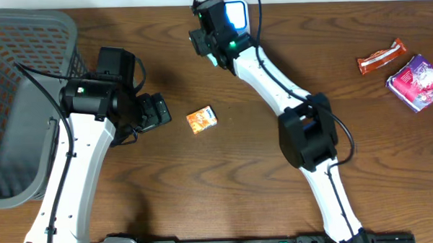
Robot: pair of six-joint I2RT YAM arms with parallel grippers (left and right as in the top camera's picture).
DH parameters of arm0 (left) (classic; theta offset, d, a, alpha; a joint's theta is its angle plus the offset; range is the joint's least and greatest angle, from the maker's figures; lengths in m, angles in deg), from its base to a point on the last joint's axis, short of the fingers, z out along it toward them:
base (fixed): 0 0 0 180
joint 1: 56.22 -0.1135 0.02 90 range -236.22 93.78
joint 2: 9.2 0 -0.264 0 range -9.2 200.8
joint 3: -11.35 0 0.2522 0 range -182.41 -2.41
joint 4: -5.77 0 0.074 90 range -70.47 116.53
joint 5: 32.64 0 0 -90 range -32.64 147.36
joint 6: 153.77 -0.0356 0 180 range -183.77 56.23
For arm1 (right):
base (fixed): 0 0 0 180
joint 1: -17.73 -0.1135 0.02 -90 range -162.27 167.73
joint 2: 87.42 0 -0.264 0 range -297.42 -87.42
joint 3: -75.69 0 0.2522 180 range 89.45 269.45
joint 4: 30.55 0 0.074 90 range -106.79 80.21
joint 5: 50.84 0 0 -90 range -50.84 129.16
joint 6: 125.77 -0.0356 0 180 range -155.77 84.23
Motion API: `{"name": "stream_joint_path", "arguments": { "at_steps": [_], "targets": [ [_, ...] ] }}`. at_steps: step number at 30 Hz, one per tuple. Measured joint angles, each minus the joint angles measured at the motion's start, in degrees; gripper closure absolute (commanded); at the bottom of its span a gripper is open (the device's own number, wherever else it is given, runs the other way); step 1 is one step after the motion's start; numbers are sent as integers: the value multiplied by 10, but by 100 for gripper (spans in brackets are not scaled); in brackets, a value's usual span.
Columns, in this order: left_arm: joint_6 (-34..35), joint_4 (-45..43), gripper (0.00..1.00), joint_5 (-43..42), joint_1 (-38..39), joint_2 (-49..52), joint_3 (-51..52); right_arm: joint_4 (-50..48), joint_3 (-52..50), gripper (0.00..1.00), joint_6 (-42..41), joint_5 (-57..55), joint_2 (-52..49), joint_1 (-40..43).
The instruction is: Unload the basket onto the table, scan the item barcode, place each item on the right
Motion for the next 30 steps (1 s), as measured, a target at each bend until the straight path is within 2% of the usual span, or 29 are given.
{"name": "stream_joint_path", "arguments": {
  "at_steps": [9,17,20,23,25,26,27,30],
  "targets": [
    [0,0,2,0,0,0,0,-41,-2,32,49,-2,-69,0],
    [0,0,2,0,0,0,0,27,-2,41,64,26,-71,-5],
    [0,0,2,0,0,0,0,70,4,53,64,61,-70,-12],
    [0,0,2,0,0,0,0,127,11,59,64,90,-63,-23],
    [0,0,2,0,0,0,0,175,11,57,64,104,-53,-33],
    [0,0,2,0,0,0,0,195,11,51,64,106,-48,-39],
    [0,0,2,0,0,0,0,212,10,31,64,109,-43,-45],
    [0,0,2,0,0,0,0,246,1,27,61,112,-28,-60]
  ]
}}
